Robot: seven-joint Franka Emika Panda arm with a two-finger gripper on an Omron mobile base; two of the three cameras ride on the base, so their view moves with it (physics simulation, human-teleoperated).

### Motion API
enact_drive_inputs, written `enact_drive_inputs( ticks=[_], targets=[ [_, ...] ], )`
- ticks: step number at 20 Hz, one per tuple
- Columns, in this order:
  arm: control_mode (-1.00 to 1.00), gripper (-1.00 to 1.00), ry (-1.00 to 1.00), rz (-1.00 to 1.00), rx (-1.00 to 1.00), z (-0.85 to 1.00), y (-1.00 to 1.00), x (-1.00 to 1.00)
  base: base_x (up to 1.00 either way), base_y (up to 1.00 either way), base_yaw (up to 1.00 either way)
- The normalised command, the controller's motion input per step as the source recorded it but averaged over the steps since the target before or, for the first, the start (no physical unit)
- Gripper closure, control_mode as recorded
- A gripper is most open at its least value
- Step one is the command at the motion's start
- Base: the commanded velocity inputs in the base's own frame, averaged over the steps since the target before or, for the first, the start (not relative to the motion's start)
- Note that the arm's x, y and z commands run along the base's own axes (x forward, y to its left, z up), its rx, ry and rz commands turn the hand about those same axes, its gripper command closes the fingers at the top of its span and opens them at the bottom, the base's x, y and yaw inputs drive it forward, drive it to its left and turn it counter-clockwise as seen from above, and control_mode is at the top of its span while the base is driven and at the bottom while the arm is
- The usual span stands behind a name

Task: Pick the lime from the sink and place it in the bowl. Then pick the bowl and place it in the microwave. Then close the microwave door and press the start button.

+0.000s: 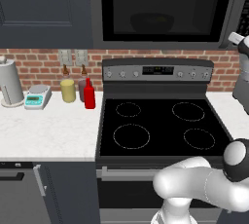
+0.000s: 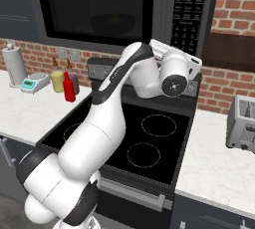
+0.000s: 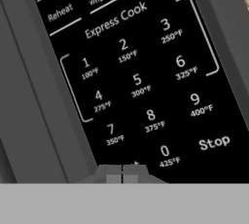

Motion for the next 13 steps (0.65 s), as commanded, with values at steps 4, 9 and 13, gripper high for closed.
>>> enact_drive_inputs(
  ticks=[4, 9, 13],
  targets=[
    [-1.00, 1.00, 0.00, 0.00, -0.01, -0.10, 0.00, 0.41, 0.00, 0.00, 0.00],
    [-1.00, 1.00, 0.00, 0.00, -0.04, -0.25, 0.00, 0.31, 0.00, 0.00, 0.00],
    [-1.00, 1.00, -0.05, 0.00, 0.00, 0.00, 0.00, -0.33, 0.00, 0.00, 0.00]
  ],
)
